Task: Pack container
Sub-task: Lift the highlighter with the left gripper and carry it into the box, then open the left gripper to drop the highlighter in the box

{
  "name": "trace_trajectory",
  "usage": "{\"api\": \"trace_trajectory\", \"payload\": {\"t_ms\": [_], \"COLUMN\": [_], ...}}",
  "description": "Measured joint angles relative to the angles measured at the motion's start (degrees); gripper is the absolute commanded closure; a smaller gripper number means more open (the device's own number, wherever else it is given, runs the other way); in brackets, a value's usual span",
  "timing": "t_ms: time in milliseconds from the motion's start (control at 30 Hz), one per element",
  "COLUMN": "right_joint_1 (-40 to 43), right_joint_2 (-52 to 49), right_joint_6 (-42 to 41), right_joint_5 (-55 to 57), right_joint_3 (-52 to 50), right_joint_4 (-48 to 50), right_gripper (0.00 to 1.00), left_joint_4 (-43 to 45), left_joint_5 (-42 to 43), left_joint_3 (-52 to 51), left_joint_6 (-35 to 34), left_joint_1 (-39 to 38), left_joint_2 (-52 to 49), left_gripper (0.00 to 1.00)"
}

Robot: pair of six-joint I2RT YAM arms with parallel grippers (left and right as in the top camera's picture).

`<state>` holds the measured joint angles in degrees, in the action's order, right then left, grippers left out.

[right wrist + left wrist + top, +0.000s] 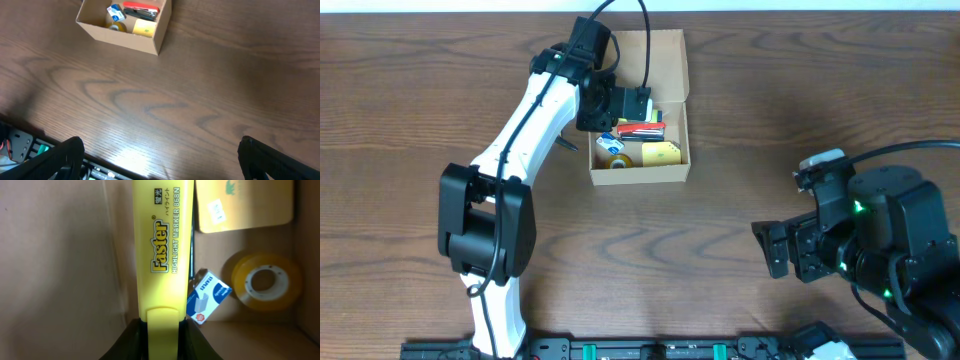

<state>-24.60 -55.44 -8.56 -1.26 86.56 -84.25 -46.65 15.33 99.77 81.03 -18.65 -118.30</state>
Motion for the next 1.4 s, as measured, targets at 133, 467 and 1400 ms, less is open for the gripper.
{"api": "trace_trajectory", "payload": {"t_ms": [133,467,1400], "right_joint_1": [0.0,0.0,0.0], "right_joint_2": [0.0,0.0,0.0], "right_joint_6": [0.02,0.02,0.04], "right_joint_5": [0.0,0.0,0.0], "right_joint_3": [0.0,0.0,0.0], "right_joint_4": [0.02,0.02,0.02], "right_gripper": [0.01,0.01,0.01], "left_joint_4": [0.63,2.21,5.07], "left_joint_5": [-0.59,-0.74,-3.61], "left_joint_3": [0.0,0.0,0.15], "left_joint_6": [-0.24,-2.16,-8.11], "left_joint_1": [0.0,0.0,-2.05], "left_joint_2": [-1.36,-2.45,7.37], "left_gripper": [0.94,0.69,0.49]}}
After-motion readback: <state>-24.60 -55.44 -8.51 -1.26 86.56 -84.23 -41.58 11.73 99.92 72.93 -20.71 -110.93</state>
